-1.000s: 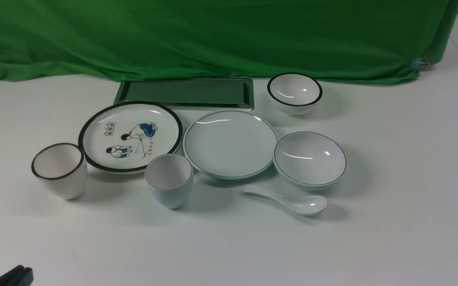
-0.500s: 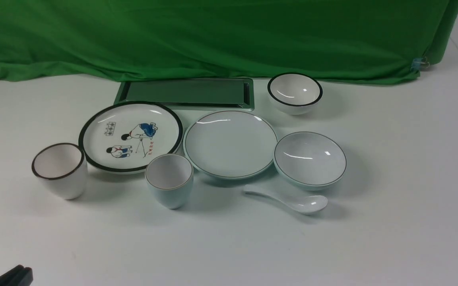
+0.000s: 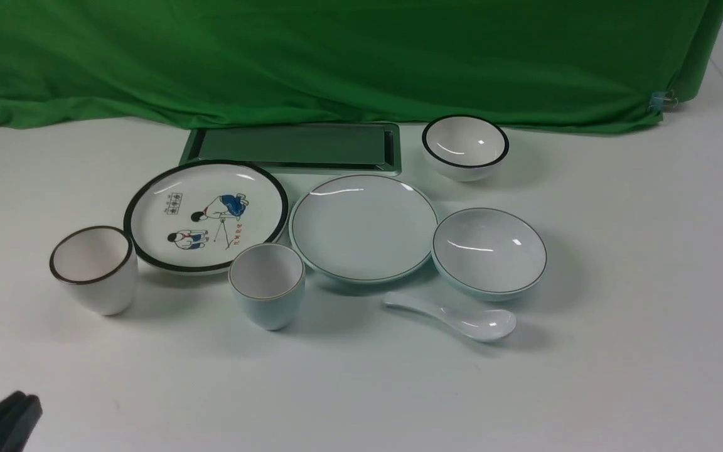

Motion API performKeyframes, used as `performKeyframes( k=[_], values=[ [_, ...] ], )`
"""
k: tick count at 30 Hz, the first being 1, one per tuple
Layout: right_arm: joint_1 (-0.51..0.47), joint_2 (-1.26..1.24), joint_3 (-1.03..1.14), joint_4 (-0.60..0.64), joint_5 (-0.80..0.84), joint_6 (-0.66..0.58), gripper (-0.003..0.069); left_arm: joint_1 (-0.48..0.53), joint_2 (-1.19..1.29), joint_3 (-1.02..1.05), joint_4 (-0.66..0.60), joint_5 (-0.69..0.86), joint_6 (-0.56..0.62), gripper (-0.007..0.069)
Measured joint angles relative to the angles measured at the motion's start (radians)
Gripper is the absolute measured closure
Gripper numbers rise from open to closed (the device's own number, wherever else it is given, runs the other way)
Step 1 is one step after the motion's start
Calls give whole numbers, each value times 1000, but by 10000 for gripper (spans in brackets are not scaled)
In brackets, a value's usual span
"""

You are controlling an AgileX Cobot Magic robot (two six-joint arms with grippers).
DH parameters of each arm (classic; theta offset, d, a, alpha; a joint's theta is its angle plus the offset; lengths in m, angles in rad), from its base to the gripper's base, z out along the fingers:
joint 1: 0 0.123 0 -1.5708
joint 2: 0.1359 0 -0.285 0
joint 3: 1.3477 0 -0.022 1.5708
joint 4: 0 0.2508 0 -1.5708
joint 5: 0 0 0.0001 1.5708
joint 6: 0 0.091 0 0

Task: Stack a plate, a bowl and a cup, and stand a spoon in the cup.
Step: Use the right arm to grab a blue rice bowl

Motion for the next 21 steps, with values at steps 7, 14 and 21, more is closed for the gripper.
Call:
performKeyframes(
  k=[7,14,21],
  values=[
    [0,0,0,-1,-503,27,420,0,0,0,106,-592,8,653],
    [0,0,0,-3,-884,244,420,0,-1,0,156,-977,-53,653],
    [0,50,-94,-5,-755,234,548,0,81,-279,64,-611,-115,653]
  ],
)
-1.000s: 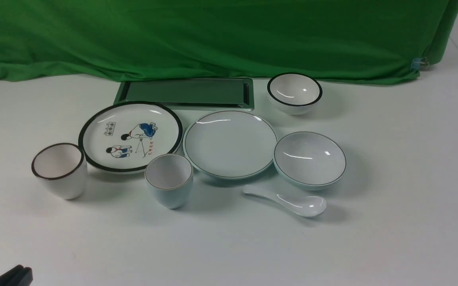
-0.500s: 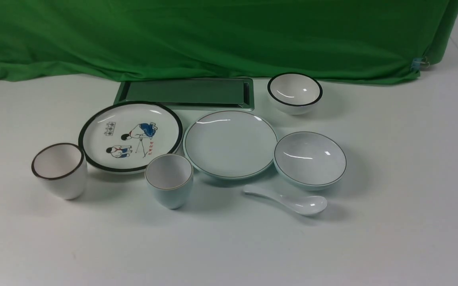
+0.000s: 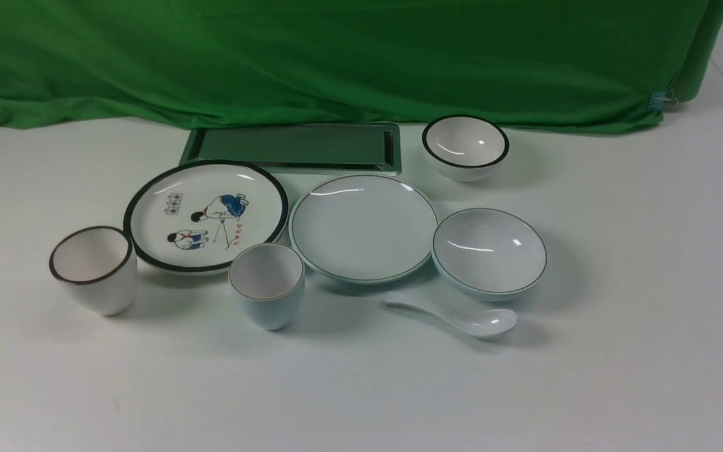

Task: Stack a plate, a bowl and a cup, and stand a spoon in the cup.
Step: Use the right arm to grab a blue rice bowl

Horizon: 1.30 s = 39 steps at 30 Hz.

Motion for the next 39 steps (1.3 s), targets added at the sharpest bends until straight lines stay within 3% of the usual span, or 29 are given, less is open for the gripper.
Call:
performKeyframes(
  k=[2,3,6,7,9,10,17,21,27,30,34,36,37,39],
  values=[
    [0,45,-67,0,67,-54,604,0,59,-93,-4,121,57,653],
    [0,104,-154,0,147,-144,634,0,165,-181,-4,199,105,653],
    [0,190,-238,0,223,-281,643,0,296,-259,-6,240,135,653],
    [0,277,-287,0,272,-402,644,0,408,-306,-8,264,145,653],
    [0,337,-317,0,314,-464,644,0,508,-334,-8,303,145,653],
    [0,410,-338,0,371,-512,644,0,622,-377,-8,406,145,653],
    [30,732,-443,9,897,-487,644,1,1015,-621,-80,1057,149,653],
    [98,924,-518,67,1153,-499,644,1,1168,-719,-217,1186,153,653],
    [210,1224,-711,190,1308,-587,640,1,1305,-848,-346,1305,201,653],
    [234,1358,-846,222,1308,-604,606,1,1327,-875,-350,1310,204,653],
    [239,1536,-1036,231,1308,-603,508,1,1328,-881,-348,1310,207,645],
    [239,1624,-1138,232,1308,-601,428,1,1327,-882,-345,1318,209,637],
    [239,1706,-1224,232,1308,-589,347,1,1325,-882,-339,1334,211,630],
    [239,1749,-1283,232,1308,-573,303,1,1319,-882,-338,1345,213,626]
  ],
)
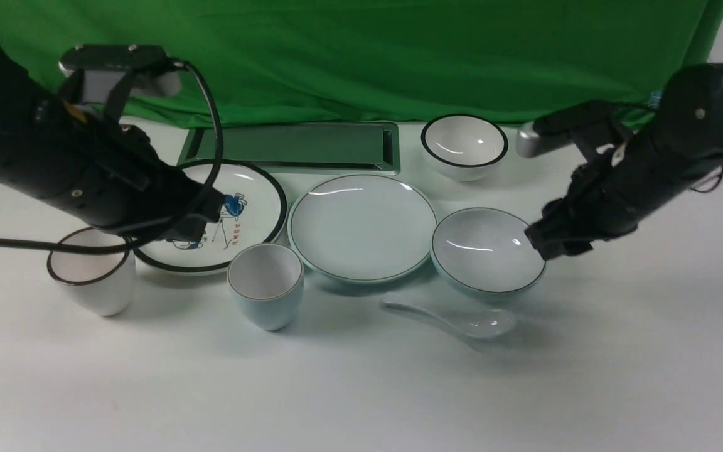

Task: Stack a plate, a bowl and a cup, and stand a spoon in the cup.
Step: Use the right arm to grab a blue rice bowl, then use the right arm to put the blue rice bowl into the blue large plate in the middle

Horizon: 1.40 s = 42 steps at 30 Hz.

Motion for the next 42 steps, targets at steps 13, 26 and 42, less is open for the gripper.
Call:
performKeyframes(
  k=[13,26,42],
  values=[
    [0,278,-220,-18,-14,15,488,0,-246,106,29,-24,6,589],
    [80,281,-584,72,105,-50,585,0,-310,279,20,-291,-12,578],
    [154,558,-747,91,-34,78,524,-7,-80,280,-65,-319,15,510]
  ],
)
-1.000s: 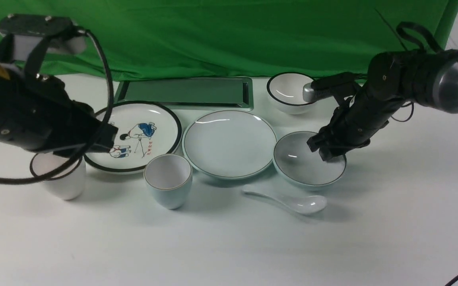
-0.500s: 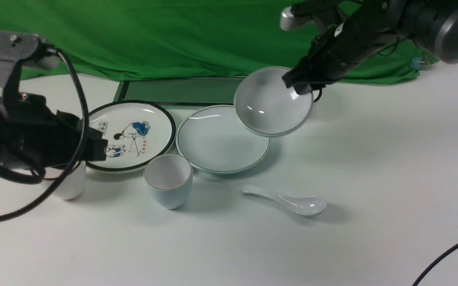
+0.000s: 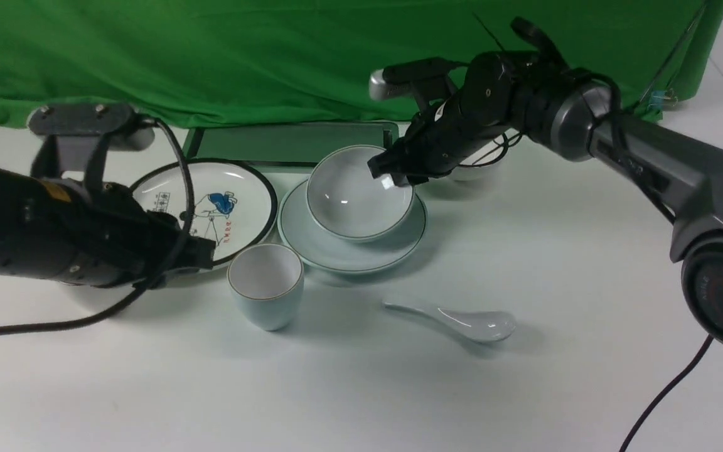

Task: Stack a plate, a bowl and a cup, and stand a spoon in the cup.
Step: Use the right arm to put the blue rice bowl into the blue large plate in the middle, then use the left arm to grab a blue teacup

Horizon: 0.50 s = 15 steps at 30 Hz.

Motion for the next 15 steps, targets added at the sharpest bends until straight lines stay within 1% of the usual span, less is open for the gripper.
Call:
performKeyframes(
  k=[3,4,5,6,7,9,11,13,15],
  values=[
    [6,1,-1,-3,11,-1,408,-16,57,-24,3,0,17,426],
    [8,1,-8,-3,25,-2,351,-24,87,-47,9,0,21,382],
    [10,1,-17,-3,45,-2,315,-29,99,-60,12,0,21,352],
    [11,1,-41,-3,87,-3,260,-32,135,-91,20,1,23,305],
    [11,1,-41,-3,87,-4,253,-34,140,-101,23,2,23,298],
    [12,-5,-94,-4,191,-28,201,-37,195,-157,38,23,23,248],
    [10,-12,-139,-6,255,-41,193,-39,246,-192,54,35,22,241],
    [9,-23,-185,-12,325,-50,195,-39,288,-214,61,37,20,249],
    [5,-46,-258,-26,419,-65,221,-40,360,-242,64,27,20,308]
  ],
)
